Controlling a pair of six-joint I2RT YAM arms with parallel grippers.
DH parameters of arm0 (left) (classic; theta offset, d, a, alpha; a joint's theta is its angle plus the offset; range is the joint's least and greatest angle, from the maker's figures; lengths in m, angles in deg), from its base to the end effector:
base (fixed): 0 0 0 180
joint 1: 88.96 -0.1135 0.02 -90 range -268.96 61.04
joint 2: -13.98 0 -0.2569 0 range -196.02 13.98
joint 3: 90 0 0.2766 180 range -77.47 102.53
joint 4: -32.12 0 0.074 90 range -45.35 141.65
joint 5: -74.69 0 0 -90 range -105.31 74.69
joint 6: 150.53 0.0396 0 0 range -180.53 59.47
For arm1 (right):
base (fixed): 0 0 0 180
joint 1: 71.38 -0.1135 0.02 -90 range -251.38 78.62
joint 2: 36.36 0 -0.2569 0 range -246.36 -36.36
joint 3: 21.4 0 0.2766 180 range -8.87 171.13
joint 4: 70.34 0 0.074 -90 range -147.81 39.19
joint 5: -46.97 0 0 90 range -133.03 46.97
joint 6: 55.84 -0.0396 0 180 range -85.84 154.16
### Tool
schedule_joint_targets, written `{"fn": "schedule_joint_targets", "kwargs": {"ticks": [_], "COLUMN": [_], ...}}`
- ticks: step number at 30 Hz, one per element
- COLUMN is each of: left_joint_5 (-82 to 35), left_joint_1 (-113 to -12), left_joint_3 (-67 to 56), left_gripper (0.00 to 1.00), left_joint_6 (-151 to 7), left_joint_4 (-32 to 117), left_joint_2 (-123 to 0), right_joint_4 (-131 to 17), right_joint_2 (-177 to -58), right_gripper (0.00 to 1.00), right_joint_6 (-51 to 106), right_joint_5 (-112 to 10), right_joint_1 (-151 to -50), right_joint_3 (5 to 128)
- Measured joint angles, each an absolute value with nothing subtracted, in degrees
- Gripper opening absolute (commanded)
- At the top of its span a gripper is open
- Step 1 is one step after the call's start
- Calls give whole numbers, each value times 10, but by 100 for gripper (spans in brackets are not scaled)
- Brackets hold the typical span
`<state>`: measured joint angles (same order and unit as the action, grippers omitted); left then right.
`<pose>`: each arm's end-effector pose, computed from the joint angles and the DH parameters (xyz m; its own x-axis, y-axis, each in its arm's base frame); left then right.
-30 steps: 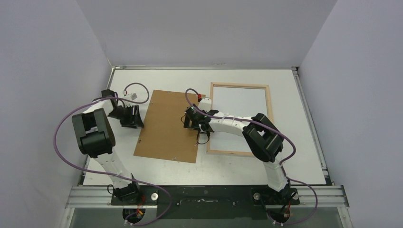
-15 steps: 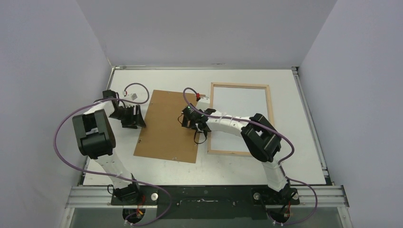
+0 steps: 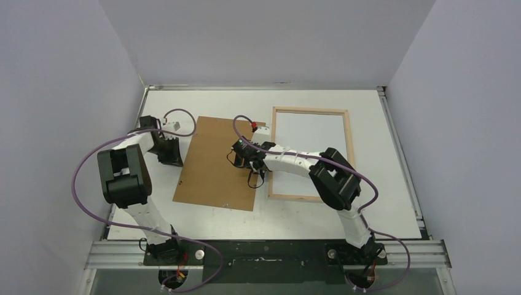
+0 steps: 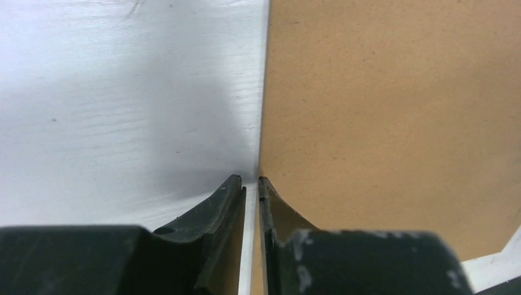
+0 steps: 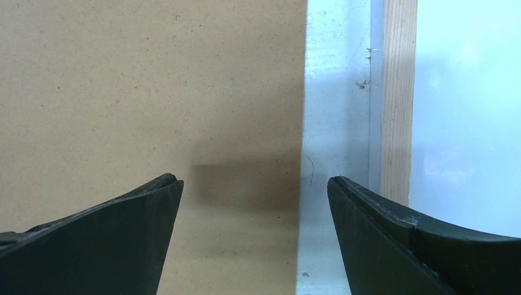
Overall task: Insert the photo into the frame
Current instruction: Move the photo frame item to the center of the board.
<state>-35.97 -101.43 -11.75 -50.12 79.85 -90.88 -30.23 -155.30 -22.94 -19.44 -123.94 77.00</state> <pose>0.3576 0.0648 0.1310 -0.9444 -0.0357 -0.3269 0.0626 0.9564 -0.2854 0.2906 0.3535 0.1451 -0.7986 0.2226 -0.5591 0.1144 0.9683 0.2221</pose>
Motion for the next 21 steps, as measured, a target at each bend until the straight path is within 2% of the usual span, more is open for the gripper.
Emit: {"fn": "schedule_joint_targets", "kwargs": {"ticks": [4, 21], "left_joint_5": [-331, -273], "left_joint_1": [-1015, -971], "left_joint_3": [-118, -124], "left_gripper": [0, 0], "left_joint_6": [-504, -501], "left_joint_4": [790, 732], "left_joint_2": [-909, -909], "right_joint_4": [-302, -300], "right_joint_2": [-1554, -1589], "right_gripper": [93, 94], "right_joint_6": [-230, -235], "right_joint_5": [-194, -187], "right_joint_1": [-1239, -1239], "right_joint_3": [770, 803]}}
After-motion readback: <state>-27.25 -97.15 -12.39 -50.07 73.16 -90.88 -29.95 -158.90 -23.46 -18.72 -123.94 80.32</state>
